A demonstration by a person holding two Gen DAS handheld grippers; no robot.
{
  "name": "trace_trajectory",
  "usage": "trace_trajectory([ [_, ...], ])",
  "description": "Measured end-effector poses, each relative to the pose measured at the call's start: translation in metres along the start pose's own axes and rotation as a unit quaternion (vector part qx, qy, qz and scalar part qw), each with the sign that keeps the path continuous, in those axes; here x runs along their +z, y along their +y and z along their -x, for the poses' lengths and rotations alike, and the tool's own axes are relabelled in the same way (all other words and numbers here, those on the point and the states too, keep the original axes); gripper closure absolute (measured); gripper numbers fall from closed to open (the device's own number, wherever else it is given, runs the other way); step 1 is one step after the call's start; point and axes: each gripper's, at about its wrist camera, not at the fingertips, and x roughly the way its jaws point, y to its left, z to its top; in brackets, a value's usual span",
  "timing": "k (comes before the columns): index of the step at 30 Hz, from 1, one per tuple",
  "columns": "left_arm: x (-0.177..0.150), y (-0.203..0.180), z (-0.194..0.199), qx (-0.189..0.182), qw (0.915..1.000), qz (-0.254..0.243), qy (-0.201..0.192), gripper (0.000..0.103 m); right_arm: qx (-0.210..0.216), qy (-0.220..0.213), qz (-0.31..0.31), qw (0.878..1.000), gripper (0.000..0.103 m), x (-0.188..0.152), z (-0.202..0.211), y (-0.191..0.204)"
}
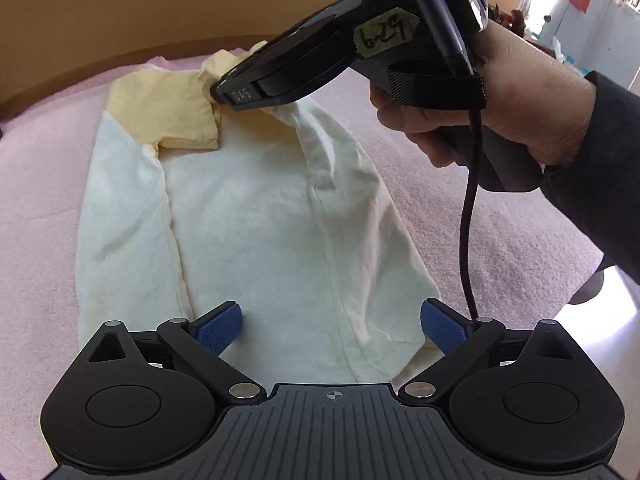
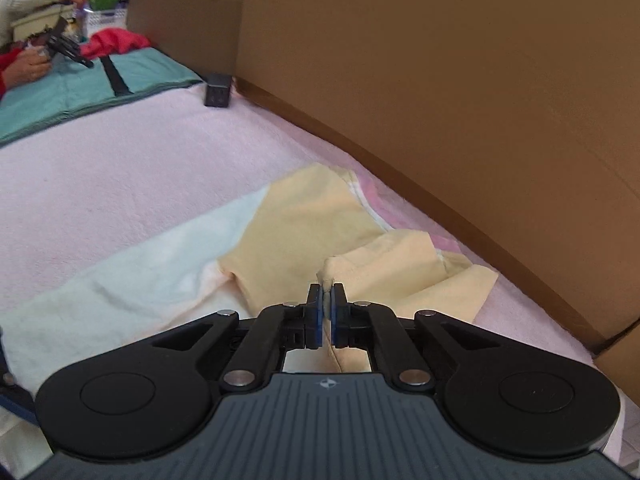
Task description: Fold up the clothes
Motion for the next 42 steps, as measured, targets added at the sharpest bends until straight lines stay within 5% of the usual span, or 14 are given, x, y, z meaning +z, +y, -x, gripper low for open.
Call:
trace_trajectory([
  [5, 0.003, 0.017, 0.001, -0.044, 0.9979, 0.047, 0.005, 0.001, 0.025, 0.069, -0.023, 0.997, 0.095, -0.009, -0.032, 0.000],
  [12, 0.008, 0.040, 0.005, -0.104, 0.9884, 0.108, 0.022, 0.001, 0.078, 0.039, -0.129, 0.988, 0.086, -0.018, -0.001, -0.025],
  [20, -0.002, 0.019, -0.001, -0.089, 0.9930, 0.075, 0.023, 0.001, 0.082, -0.021, -0.220, 0.972, 0.084, -0.037, 0.059, -0.059],
  [24, -0.003, 0.017, -0.006, -0.081, 0.9944, 0.064, 0.022, 0.005, 0.061, -0.035, -0.229, 0.971, 0.068, -0.045, 0.078, -0.068],
  [31, 0.002, 0.025, -0.008, -0.077, 0.9920, 0.092, 0.038, 0.049, 0.058, -0.055, -0.250, 0.965, 0.060, -0.059, 0.086, -0.073],
  [34, 0.002, 0.031, -0.008, -0.084, 0.9892, 0.110, 0.048, 0.057, 0.061, -0.054, -0.256, 0.963, 0.060, -0.063, 0.083, -0.073],
  [38, 0.000, 0.035, -0.009, -0.117, 0.9814, 0.137, 0.065, 0.089, 0.068, -0.057, -0.261, 0.961, 0.060, -0.066, 0.080, -0.071],
  [42, -0.006, 0.035, -0.005, -0.131, 0.9779, 0.151, 0.063, 0.098, 0.075, -0.057, -0.263, 0.960, 0.060, -0.067, 0.076, -0.068],
])
